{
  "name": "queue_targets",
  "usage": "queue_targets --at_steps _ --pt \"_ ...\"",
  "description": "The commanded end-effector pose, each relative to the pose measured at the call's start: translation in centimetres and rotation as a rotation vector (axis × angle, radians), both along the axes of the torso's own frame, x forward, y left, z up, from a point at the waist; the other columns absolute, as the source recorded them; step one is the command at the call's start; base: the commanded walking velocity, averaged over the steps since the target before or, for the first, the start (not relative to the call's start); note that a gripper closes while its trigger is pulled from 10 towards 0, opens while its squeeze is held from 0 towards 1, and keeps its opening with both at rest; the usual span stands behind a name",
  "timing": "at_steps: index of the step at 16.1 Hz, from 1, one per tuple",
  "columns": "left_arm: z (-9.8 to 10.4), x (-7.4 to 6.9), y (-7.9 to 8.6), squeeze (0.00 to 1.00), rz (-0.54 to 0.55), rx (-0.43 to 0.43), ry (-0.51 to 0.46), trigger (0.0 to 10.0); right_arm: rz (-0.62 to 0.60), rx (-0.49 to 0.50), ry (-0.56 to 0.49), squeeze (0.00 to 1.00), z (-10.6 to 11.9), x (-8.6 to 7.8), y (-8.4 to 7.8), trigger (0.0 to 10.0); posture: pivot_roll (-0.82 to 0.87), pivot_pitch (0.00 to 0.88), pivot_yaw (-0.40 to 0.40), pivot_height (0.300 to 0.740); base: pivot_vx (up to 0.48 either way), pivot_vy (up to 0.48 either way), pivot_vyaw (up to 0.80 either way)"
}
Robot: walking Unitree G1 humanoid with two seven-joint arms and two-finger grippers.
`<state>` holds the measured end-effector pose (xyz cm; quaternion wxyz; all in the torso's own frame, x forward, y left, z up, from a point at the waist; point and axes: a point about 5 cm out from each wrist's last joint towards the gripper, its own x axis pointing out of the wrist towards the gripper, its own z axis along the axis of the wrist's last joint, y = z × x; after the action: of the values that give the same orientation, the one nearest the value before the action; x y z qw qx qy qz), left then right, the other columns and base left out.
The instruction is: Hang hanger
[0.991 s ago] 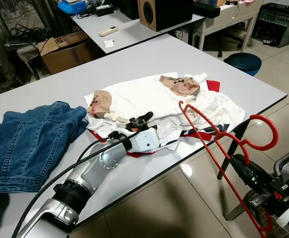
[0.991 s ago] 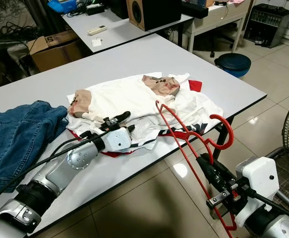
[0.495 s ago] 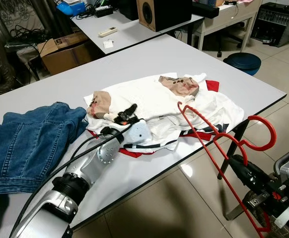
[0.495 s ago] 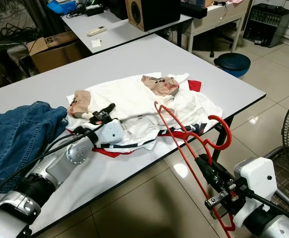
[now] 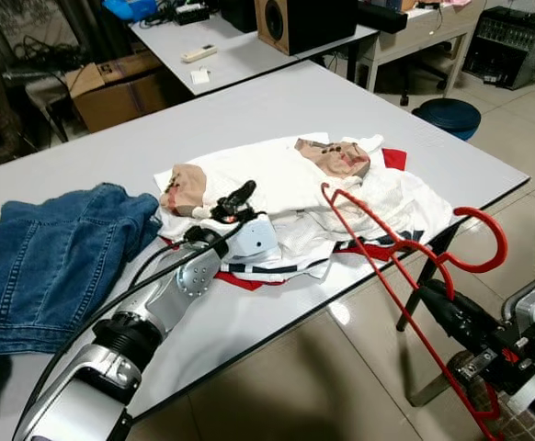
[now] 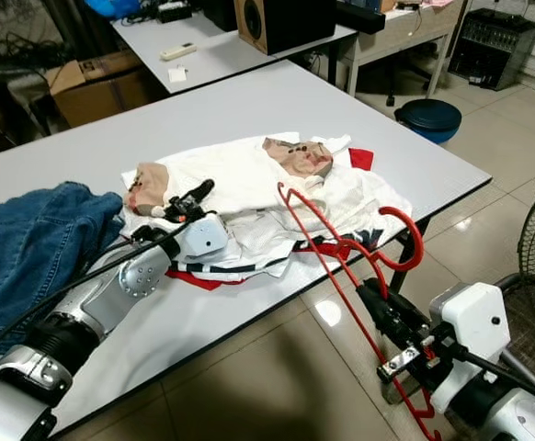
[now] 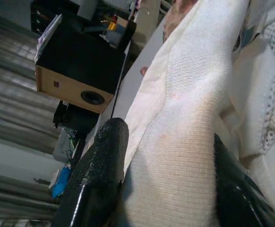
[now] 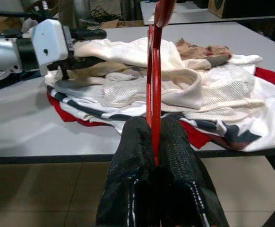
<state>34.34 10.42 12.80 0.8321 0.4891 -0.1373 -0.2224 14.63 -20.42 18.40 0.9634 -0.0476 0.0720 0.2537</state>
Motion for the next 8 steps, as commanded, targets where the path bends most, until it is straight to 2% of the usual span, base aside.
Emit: queue_targets --at_steps 1,2,3,4,5,8 --pt "0.73 0.48 0.37 0.00 -0.012 0.000 0.002 10.0 0.037 0.009 0.014 0.00 -0.04 0.23 0.31 10.0 -0.21 0.035 0.077 0.740 0.000 0.000 0.00" --pt "0.82 0.54 0.36 0.00 -0.017 0.000 0.006 10.0 0.039 0.009 0.014 0.00 -0.03 0.27 0.32 10.0 -0.21 0.035 0.077 0.740 0.000 0.000 0.00" --pt "1.02 0.67 0.21 0.00 -0.046 -0.009 0.033 3.1 0.042 0.010 0.013 0.00 -0.04 0.38 0.35 10.0 -0.21 0.034 0.078 0.740 0.000 0.000 0.00" --pt "1.08 0.70 0.19 0.00 -0.050 -0.011 0.034 3.1 0.043 0.010 0.013 0.00 -0.04 0.40 0.36 10.0 -0.21 0.034 0.078 0.740 0.000 0.000 0.00" --pt "1.24 0.87 0.17 0.00 -0.053 -0.024 0.047 0.0 0.044 0.011 0.013 0.00 -0.07 0.40 0.38 10.0 -0.21 0.033 0.083 0.740 0.000 0.000 0.00" --pt "1.36 1.36 0.17 0.00 -0.049 -0.069 0.097 0.0 0.042 0.017 0.013 0.00 -0.12 0.28 0.52 10.0 -0.21 0.033 0.094 0.740 0.000 0.000 0.00"
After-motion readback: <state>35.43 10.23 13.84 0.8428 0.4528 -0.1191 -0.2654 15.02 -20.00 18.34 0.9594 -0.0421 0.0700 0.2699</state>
